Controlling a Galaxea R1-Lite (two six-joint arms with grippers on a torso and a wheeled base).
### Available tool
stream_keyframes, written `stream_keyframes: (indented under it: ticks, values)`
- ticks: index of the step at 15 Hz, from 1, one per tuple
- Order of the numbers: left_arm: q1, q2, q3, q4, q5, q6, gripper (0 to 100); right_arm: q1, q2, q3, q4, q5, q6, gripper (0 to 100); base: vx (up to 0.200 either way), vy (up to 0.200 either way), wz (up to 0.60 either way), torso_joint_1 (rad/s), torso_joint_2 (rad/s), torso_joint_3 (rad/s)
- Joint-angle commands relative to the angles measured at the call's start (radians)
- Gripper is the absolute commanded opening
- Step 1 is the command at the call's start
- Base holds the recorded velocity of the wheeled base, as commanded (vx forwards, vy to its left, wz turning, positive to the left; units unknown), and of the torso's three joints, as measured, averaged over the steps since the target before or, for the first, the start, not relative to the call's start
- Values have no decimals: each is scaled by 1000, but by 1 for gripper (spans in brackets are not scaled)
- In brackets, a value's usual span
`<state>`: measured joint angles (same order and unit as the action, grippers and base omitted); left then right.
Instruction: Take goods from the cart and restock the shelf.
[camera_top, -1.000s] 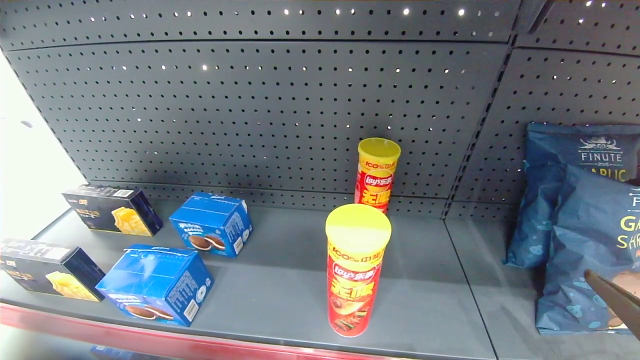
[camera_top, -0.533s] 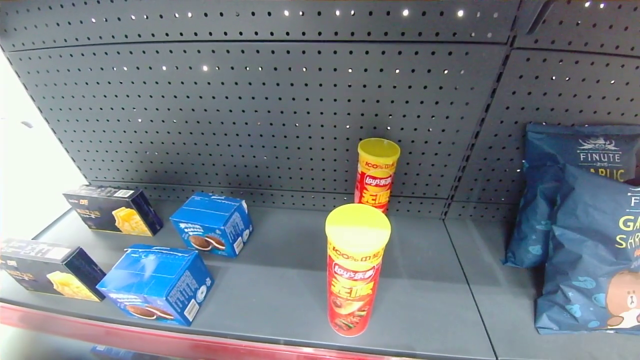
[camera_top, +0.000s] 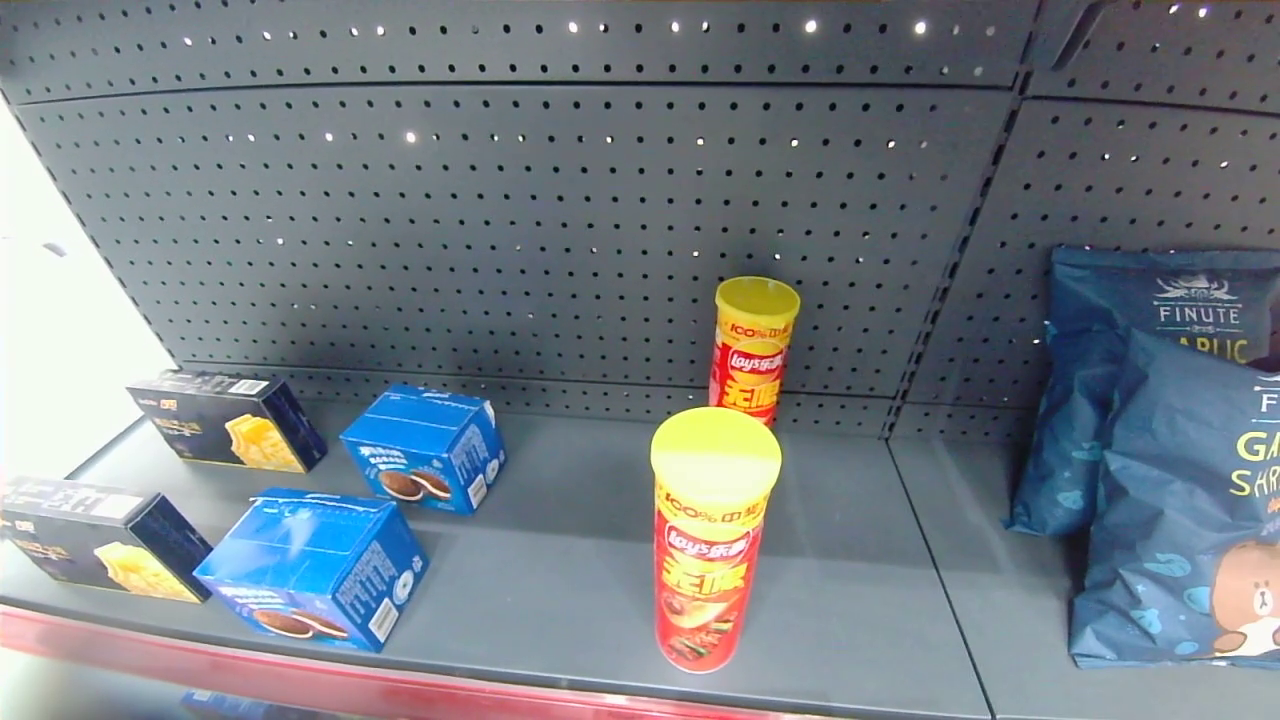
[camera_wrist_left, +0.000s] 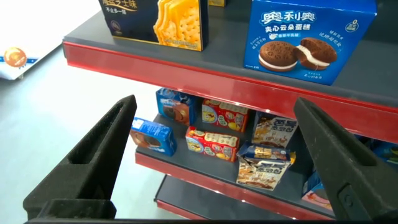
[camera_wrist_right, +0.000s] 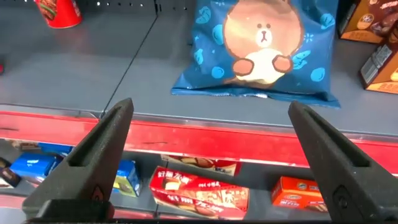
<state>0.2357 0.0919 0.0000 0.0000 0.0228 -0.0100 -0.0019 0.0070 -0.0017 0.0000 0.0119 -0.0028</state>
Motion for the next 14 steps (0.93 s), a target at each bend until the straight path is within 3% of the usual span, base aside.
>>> stream_keyframes:
  ticks: [1,6,8,9,11,12,13,14]
  values:
    - [0,2,0,0,0,-1,100,0,-7,2,0,0,0,100,0,0,0,0,0,0]
    - [0,2,0,0,-1,2,100,0,-7,2,0,0,0,100,0,0,0,0,0,0]
    - [-3,2,0,0,-53,67,100,-1,-7,2,0,0,0,100,0,0,0,0,0,0]
    - [-23,0,0,-8,-80,82,100,-1,-7,2,0,0,0,100,0,0,0,0,0,0]
    - [-179,28,-129,-17,-142,165,100,0,-7,2,0,0,0,100,0,0,0,0,0,0]
    - [-322,177,-244,15,-155,240,100,0,-7,2,0,0,0,100,0,0,0,0,0,0]
    - [-372,242,-295,15,-158,263,100,-1,-7,2,0,0,0,100,0,0,0,0,0,0]
    - [-483,382,-388,20,-161,303,100,0,-7,2,0,0,0,100,0,0,0,0,0,0]
